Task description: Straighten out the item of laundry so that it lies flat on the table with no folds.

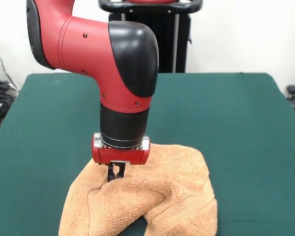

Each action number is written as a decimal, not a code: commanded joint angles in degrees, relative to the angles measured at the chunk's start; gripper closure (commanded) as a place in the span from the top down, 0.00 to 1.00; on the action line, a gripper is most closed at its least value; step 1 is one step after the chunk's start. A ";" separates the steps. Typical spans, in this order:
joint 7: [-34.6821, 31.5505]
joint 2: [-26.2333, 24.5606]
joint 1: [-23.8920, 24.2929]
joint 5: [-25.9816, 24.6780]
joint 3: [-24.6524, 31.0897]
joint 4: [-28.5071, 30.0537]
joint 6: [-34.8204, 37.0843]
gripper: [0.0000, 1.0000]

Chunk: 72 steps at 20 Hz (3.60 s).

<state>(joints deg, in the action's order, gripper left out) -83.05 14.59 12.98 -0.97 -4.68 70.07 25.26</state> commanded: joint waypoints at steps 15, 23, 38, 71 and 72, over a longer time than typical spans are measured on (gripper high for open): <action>-4.55 0.61 5.15 -5.18 6.65 7.60 -4.98 0.00; -4.82 0.17 5.13 -5.19 6.91 7.80 -4.15 0.00; -4.57 -0.02 7.11 -3.79 10.42 9.23 -0.48 0.00; -12.19 1.15 7.53 4.43 14.58 15.66 -3.68 0.00; -12.02 0.87 7.34 4.47 14.30 15.34 -3.46 0.00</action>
<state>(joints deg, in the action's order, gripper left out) -83.05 18.86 22.92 0.58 3.24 80.06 21.35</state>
